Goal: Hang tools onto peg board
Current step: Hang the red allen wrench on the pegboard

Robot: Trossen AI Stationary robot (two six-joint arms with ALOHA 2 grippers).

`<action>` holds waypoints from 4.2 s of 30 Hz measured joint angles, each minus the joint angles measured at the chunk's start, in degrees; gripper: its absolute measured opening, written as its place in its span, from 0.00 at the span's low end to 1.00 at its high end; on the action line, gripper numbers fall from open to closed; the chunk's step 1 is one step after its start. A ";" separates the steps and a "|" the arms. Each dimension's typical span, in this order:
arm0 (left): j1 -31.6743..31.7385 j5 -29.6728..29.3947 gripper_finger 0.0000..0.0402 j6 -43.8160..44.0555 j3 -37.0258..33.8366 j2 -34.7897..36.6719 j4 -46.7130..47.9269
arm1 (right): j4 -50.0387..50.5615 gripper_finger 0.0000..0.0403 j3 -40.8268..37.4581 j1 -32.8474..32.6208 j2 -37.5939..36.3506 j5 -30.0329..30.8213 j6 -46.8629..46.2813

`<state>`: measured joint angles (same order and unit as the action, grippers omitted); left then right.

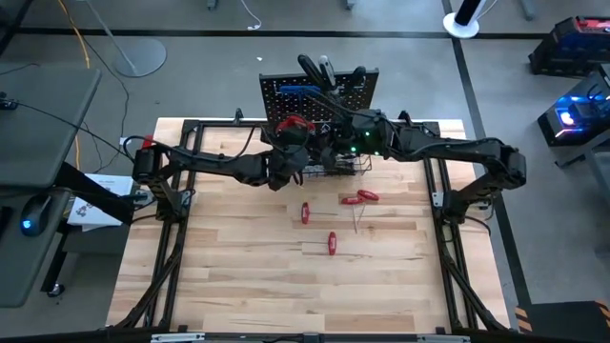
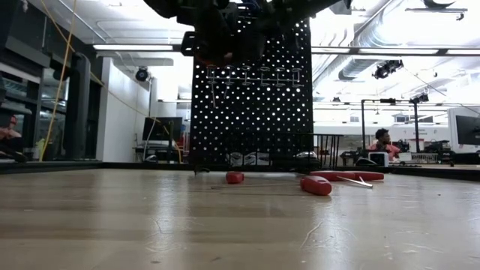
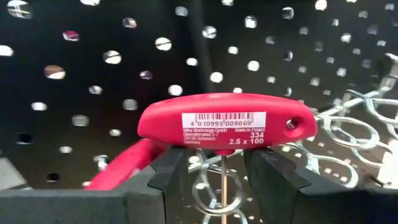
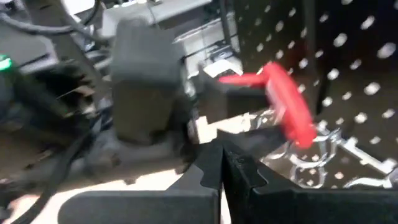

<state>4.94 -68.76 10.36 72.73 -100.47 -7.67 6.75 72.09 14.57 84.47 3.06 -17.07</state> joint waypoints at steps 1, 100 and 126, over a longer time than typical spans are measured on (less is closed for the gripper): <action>-0.04 0.38 0.37 -0.29 0.00 0.00 -0.16 | -0.12 0.00 0.26 0.02 0.08 0.66 0.46; -24.41 31.03 0.37 13.36 0.00 21.74 28.12 | 12.82 0.00 0.27 -1.34 -9.66 1.23 0.92; -23.48 52.52 0.37 15.54 -3.39 4.17 18.17 | 74.28 0.00 0.16 -44.04 -14.84 18.23 -47.90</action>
<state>-18.54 -16.24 25.91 69.34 -96.29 10.50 81.03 72.25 -29.47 69.63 21.29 -64.97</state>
